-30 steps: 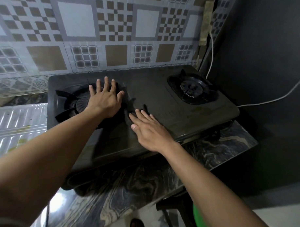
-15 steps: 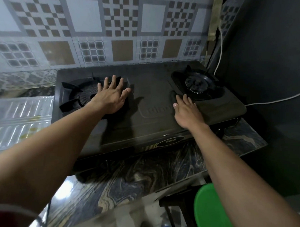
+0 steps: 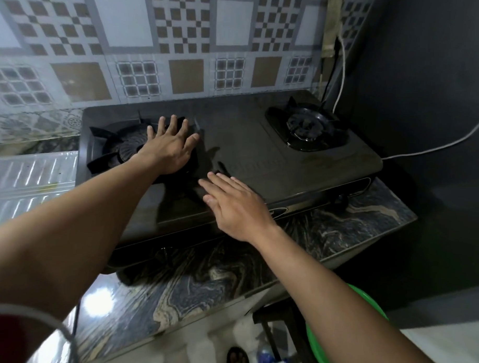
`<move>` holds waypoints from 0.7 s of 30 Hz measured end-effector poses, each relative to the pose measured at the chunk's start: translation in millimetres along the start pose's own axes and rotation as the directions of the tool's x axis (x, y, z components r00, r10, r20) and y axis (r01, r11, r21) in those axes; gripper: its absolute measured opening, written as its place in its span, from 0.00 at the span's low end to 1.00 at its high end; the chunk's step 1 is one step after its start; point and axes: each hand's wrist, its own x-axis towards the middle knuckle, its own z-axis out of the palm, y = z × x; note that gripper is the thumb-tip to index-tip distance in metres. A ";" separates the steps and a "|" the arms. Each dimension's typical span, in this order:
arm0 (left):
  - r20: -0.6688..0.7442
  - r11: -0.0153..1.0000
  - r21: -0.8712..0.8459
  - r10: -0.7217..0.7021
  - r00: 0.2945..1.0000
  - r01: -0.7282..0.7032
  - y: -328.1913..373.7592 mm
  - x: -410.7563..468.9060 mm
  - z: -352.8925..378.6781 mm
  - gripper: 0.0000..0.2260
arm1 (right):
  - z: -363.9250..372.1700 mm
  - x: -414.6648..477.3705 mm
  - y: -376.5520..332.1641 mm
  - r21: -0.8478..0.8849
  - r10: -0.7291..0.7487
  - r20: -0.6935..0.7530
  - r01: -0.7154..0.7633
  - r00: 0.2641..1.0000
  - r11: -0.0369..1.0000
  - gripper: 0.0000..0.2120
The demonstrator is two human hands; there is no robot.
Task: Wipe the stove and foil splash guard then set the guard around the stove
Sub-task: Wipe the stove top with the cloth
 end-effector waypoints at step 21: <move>-0.028 0.977 0.103 0.192 0.981 -0.188 125.3 24.2 20.1 0.30 | -47.6 -14.1 140.8 -0.034 0.340 0.027 -0.339 0.940 0.940 0.26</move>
